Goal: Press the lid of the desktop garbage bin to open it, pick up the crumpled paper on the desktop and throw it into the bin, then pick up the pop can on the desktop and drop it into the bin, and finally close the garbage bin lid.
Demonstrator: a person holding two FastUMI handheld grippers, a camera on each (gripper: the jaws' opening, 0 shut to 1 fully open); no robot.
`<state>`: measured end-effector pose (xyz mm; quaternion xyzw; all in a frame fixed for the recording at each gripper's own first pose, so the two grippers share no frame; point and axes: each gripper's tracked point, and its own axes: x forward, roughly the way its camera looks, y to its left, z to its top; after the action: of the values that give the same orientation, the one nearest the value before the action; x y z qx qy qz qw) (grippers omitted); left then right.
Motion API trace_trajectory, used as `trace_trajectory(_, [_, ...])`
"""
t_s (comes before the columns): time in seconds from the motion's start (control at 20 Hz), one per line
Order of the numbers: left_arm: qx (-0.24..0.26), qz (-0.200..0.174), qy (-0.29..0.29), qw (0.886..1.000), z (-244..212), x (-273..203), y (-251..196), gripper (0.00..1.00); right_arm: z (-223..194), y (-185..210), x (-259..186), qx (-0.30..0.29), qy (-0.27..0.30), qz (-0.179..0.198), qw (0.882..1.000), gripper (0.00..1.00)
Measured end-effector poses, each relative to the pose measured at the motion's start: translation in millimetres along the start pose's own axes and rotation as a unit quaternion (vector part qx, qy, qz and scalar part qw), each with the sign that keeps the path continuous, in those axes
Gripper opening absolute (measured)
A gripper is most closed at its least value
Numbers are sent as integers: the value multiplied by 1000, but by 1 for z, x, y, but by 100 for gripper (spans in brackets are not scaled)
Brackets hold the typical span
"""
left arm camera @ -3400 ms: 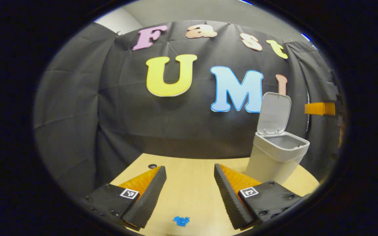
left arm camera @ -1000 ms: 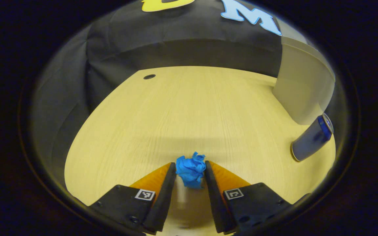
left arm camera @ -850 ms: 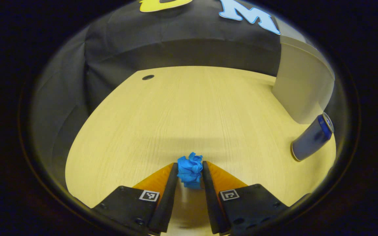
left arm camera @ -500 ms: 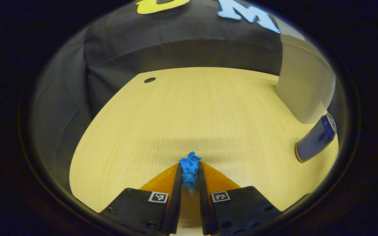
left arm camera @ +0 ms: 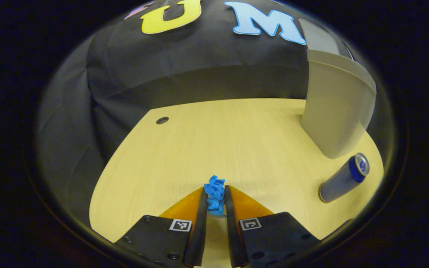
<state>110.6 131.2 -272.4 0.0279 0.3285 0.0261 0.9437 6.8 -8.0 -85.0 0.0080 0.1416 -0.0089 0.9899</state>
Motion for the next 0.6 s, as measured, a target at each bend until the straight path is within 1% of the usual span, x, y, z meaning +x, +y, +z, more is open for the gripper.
trace_trajectory(0.05, [8,-2,-17,1000,46,-2,-4,35,-2,-1,-1,2,2,-1,1000,0])
trace_trajectory(0.1, [14,-6,-31,999,67,-1,-10,33,-6,-2,-3,4,4,-1,1000,0])
trace_trajectory(0.25, [-5,-16,-57,998,98,-11,-20,35,-10,-5,-6,8,8,-3,1000,0])
trace_trajectory(0.3, [-11,-19,-72,997,117,-15,-21,31,-11,-6,-7,10,9,-3,1000,0])
trace_trajectory(0.35, [-15,-22,-84,996,131,-17,-23,31,-13,-6,-7,10,9,-3,1000,0])
trace_trajectory(0.45, [-15,-28,-106,994,162,-21,-27,30,-14,-9,-9,13,8,-4,1000,0])
trace_trajectory(0.55, [-15,-38,-127,991,190,-29,-38,35,-16,-11,-10,17,9,-4,1000,0])
trace_trajectory(0.6, [-15,-47,-142,989,210,-34,-46,33,-18,-12,-11,20,10,-4,1000,0])
